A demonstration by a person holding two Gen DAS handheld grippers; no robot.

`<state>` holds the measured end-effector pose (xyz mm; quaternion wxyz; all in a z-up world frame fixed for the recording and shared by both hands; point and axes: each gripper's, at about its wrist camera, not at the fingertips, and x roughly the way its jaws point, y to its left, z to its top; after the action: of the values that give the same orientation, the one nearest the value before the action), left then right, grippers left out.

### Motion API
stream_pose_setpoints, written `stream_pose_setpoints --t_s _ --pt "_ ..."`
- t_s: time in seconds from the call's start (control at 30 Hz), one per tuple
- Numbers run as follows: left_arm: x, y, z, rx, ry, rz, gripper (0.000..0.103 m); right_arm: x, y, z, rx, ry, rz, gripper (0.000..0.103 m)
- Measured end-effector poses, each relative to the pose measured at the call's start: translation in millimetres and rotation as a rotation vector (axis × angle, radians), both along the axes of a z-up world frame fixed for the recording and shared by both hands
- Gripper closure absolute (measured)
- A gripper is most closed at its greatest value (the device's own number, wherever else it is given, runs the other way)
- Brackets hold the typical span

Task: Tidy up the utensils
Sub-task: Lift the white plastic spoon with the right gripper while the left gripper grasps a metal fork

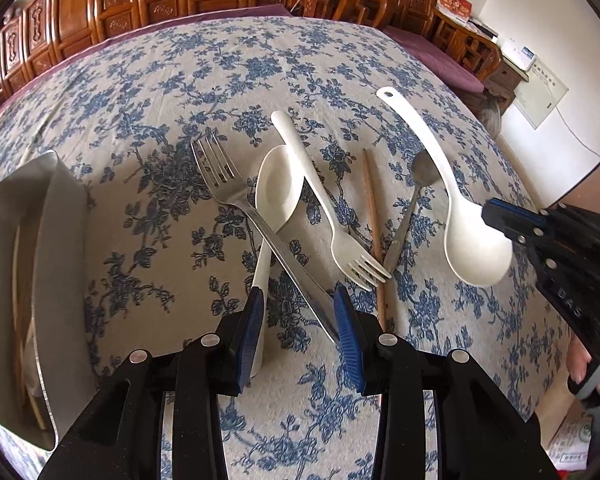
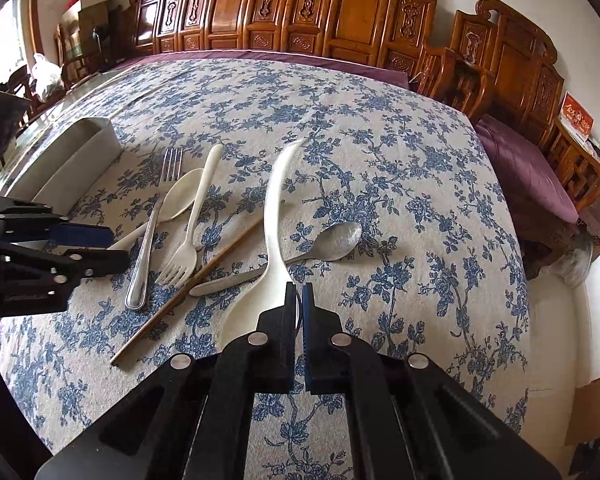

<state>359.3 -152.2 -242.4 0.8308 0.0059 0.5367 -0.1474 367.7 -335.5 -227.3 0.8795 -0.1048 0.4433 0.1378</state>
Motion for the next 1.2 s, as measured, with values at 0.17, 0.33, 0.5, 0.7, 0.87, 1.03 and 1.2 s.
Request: stream_pose_setpoints --t_s 0.17,0.33,0.5,0.7,0.87,1.03,1.2 --pt "7.7 -3.8 -6.6 -0.013 0.01 0.021 0.069 -5.9 -8.5 3.7 0.037 -0.005 -0.009 0.099" --pt "13.3 -5.2 -9.8 -0.047 0.028 0.05 0.074 -12.1 -14.7 3.9 0.065 -0.008 -0.018 0.099" --pt "21.1 -8.7 -15.9 -0.038 0.041 0.073 0.075 -17.1 -15.9 2.3 0.084 -0.005 -0.02 0.099" --pt "29.8 -16.5 -15.6 0.007 0.019 0.119 0.077 -22.5 -15.7 3.7 0.093 -0.011 -0.017 0.099" --pt "24.9 -6.2 -11.6 0.005 0.016 0.155 0.102 -32.1 -16.2 8.9 0.1 -0.016 -0.018 0.099" --pt "8.2 -2.7 1.8 -0.002 0.007 0.121 0.103 -42.6 -13.8 12.8 0.126 -0.009 -0.027 0.099" --pt "6.0 2.6 6.1 -0.036 0.033 0.115 0.103 -52.9 -4.2 20.7 0.122 -0.022 -0.023 0.099"
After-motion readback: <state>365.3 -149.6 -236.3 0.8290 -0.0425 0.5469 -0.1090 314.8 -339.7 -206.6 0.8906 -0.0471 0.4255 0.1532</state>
